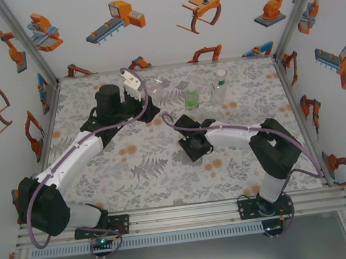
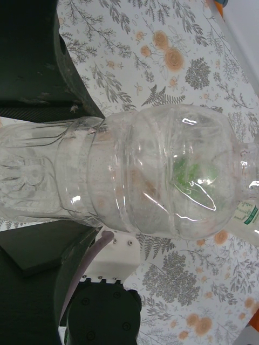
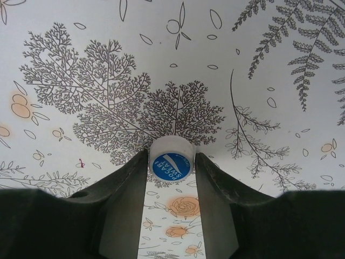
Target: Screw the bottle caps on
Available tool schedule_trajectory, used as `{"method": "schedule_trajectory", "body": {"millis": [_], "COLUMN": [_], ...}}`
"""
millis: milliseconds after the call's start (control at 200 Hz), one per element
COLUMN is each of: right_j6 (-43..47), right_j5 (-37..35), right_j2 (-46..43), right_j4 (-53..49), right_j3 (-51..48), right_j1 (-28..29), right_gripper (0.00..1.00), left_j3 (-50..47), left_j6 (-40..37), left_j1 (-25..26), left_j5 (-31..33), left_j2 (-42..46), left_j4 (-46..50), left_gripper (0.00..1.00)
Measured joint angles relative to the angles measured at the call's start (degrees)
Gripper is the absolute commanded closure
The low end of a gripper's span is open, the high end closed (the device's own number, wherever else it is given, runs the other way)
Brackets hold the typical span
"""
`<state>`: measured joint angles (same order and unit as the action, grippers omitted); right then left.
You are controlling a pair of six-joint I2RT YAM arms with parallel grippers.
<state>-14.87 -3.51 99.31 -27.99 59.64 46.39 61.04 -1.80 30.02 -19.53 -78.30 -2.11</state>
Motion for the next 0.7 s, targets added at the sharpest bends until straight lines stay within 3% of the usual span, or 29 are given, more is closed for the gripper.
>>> {"method": "schedule_trajectory", "body": {"millis": [701], "right_j6": [7.1], "right_j5": [2.6], "right_j2": [0.0], "right_j4": [1.3], "right_j3": [-0.2], "right_j1": [0.0], "right_gripper": [0.63], "left_j3": [0.0], "left_j6": [0.0], "left_j1": [0.0], "left_j5": [0.0], "left_j2": [0.0], "left_j4": [0.0], "left_gripper": [0.91]}}
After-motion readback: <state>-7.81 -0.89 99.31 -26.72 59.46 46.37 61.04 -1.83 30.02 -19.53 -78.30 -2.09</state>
